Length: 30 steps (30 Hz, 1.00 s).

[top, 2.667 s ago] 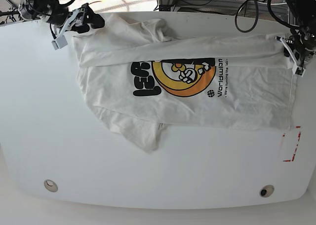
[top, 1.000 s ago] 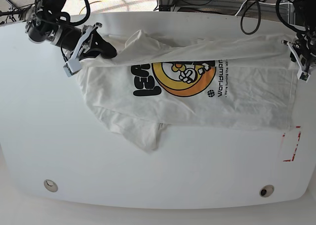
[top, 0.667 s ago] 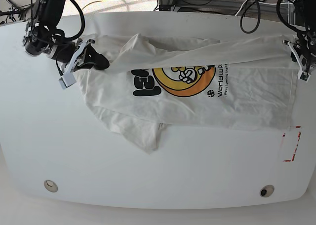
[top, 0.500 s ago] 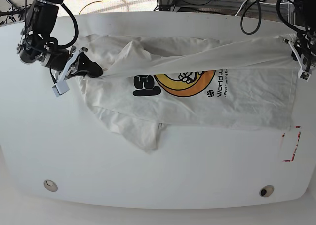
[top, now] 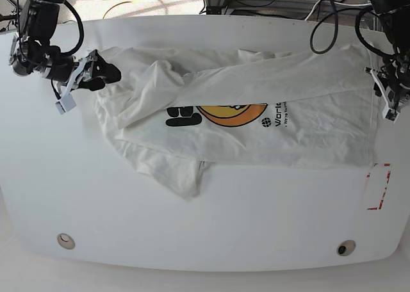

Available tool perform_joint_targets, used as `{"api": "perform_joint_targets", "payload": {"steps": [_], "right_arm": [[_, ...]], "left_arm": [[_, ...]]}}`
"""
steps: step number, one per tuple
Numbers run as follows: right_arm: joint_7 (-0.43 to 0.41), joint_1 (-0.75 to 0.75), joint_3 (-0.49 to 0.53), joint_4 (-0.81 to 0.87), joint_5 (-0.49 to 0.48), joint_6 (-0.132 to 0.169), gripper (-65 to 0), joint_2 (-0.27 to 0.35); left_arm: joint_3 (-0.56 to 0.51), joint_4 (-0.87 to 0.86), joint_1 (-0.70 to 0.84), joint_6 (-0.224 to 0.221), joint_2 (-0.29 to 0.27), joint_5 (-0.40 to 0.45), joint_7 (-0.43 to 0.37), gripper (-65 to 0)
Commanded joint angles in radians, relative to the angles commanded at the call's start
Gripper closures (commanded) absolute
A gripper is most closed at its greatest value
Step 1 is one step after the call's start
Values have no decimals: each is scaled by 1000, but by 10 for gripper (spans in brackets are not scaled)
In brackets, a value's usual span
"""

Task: Fold the T-shirt properly
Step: 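Grasp the sleeve corner with the right gripper and pull it outward, then pull the folded edge taut with both grippers toward the robot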

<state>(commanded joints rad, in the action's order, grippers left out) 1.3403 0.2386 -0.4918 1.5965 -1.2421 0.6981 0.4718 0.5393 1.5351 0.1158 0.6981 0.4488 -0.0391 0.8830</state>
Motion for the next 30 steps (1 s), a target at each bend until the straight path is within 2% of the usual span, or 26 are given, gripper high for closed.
{"api": "perform_joint_targets", "payload": {"steps": [4,6,7,10,12,14,19,24,27,30], "right_arm": [[-9,57,-61,37,5,0,-420,-6],[-28,78,-92,78,38,0,-420,-6],[-41,83,-103,107,71,0,-420,-6],[-63,91,-138,198,210,0,-430,-6],[-63,91,-160,215,298,0,-431,-25],[-63,89,-176,215,362,0,-431,-51],[-64,68,-192,192,512,0,-431,-117],[-68,77,-186,184,543,0,-426,-169],[-68,75,-184,184,543,0,-425,-206],[-68,75,-184,183,545,0,-425,-224]], "left_arm": [[0,54,-6,0,0,-5,3,-185],[-2,98,-6,0,-5,-5,12,-187],[-2,120,-5,0,-6,-5,26,-200],[3,163,14,0,-29,-6,84,-296],[6,176,26,0,-44,-6,84,-357],[25,180,48,0,-66,-6,83,-375],[80,180,63,0,-118,-6,83,-374],[115,178,98,0,-150,-6,80,-374],[149,176,103,0,-172,-6,41,-374],[164,149,110,0,-173,-6,34,-374]]}}
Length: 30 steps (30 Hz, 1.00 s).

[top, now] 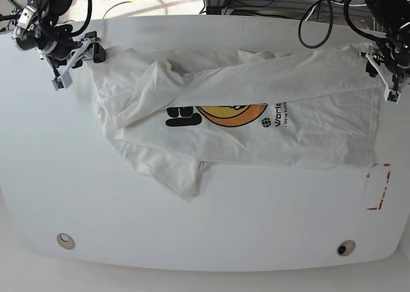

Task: Fold the T-shirt properly
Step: 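Pull the folded edge taut with both grippers toward the robot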

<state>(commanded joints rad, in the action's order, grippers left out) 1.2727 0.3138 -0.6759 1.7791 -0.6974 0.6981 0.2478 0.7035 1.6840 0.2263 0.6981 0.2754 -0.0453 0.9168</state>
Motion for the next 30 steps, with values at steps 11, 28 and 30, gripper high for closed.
{"api": "perform_joint_targets", "payload": {"steps": [11,28,30], "right_arm": [[-37,0,3,-83,63,0,-423,-14],[-43,52,0,-83,68,0,0,-5],[-43,71,-3,-80,68,0,0,-2]], "left_arm": [[8,-87,-2,0,-3,0,-3,-374],[2,-167,3,0,-2,2,-3,-47],[8,-167,11,0,0,3,-2,-47]]}}
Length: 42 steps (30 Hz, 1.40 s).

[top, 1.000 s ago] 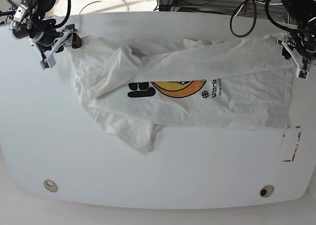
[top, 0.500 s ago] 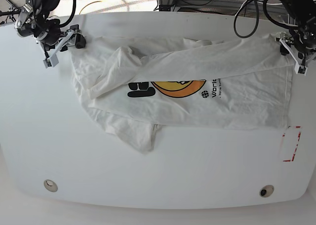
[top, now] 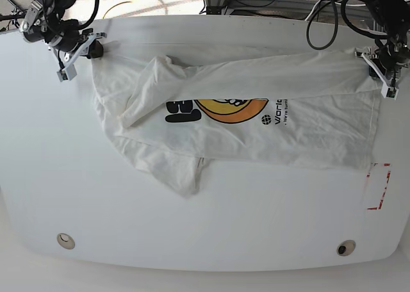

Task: Fold the T-shirt properly
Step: 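Pull the folded edge taut with both grippers toward the robot, then release and regrasp the shirt edge with the right gripper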

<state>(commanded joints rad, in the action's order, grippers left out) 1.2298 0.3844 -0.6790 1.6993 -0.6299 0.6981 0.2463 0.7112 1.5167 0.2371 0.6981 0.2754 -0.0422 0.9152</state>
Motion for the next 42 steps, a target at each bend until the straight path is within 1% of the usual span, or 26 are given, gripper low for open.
{"api": "perform_joint_targets", "payload": {"steps": [2,3,8,11,14,17,19,20,21,23,24,26,28,30,32,34,37,42], "right_arm": [[0,34,0,34,0,0,0,29],[0,51,3,52,-2,0,0,32],[0,110,-2,130,-2,0,0,31],[0,123,-3,138,-2,0,0,31],[0,121,-3,133,-2,0,-2,31],[0,120,-3,138,-2,0,-57,31],[0,120,-5,140,-2,0,-147,31],[0,120,-6,147,-2,0,-179,31],[0,121,-17,167,-2,0,-235,31],[0,124,-44,213,-11,0,-306,21],[0,126,-60,239,-31,0,-341,3],[2,149,-110,278,-100,0,-380,-15],[2,153,-135,284,-173,0,-380,-15],[2,155,-138,282,-258,0,-379,-8],[2,155,-120,282,-324,0,-379,-5],[2,149,-84,282,-370,0,-379,-5],[2,124,-21,282,-382,0,-379,-11],[0,91,95,281,-379,0,-379,-12]], "left_arm": [[2,6,31,0,14,2,3,-47],[2,25,44,0,25,2,3,-49],[-6,120,115,0,31,0,3,-51],[-8,147,127,0,31,0,3,-56],[-8,163,127,0,31,2,3,-125],[-8,180,129,0,31,3,3,-192],[-8,193,129,0,31,5,15,-240],[-8,193,126,0,31,5,28,-250],[-8,193,123,0,31,5,46,-258],[-8,196,121,0,31,0,60,-260],[-8,204,121,0,31,-2,60,-260],[-8,226,121,0,31,-2,60,-260],[-8,242,121,0,26,-2,60,-260],[-8,265,121,0,25,-3,60,-260],[-8,282,121,0,21,-5,60,-260],[-8,299,120,0,17,-5,60,-260],[-9,322,115,0,-5,-5,60,-260],[-17,322,115,0,-3,-3,58,-260]]}}
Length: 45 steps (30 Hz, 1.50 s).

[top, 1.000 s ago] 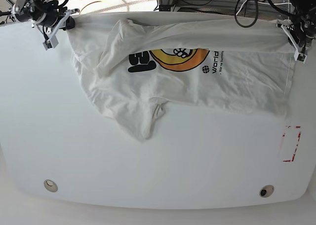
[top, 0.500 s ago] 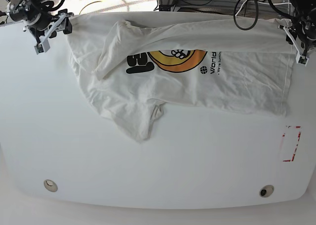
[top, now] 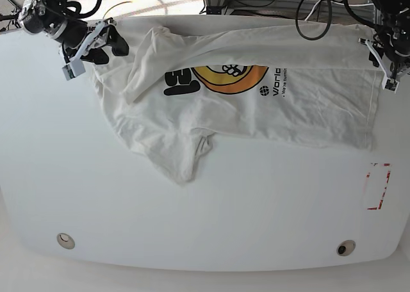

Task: Fold the T-shirt properly
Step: 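Release and regrasp the shirt edge with the right gripper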

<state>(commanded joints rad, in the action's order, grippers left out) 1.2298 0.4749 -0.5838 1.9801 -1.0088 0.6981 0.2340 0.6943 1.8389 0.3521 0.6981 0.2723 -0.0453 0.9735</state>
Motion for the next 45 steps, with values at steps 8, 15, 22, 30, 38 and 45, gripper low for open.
{"api": "perform_joint_targets", "payload": {"steps": [8,15,22,30,38,45], "right_arm": [[-3,-71,89,-138,0,0,-379,0],[-6,-91,100,-170,0,-12,-379,6],[-3,-127,101,-172,126,-13,-274,-38],[-5,-133,100,-172,241,-8,-208,-64],[-6,-127,95,-167,235,-10,0,-63],[0,-52,74,-66,232,-4,0,-64]], "left_arm": [[6,0,0,0,3,0,0,-258],[3,0,0,0,3,0,-2,-258],[-29,6,2,0,-2,0,0,-258],[-46,37,6,0,-46,5,3,-257],[-48,-101,0,0,-44,6,-2,-257],[-51,-123,-2,0,-44,6,-2,-257]]}}
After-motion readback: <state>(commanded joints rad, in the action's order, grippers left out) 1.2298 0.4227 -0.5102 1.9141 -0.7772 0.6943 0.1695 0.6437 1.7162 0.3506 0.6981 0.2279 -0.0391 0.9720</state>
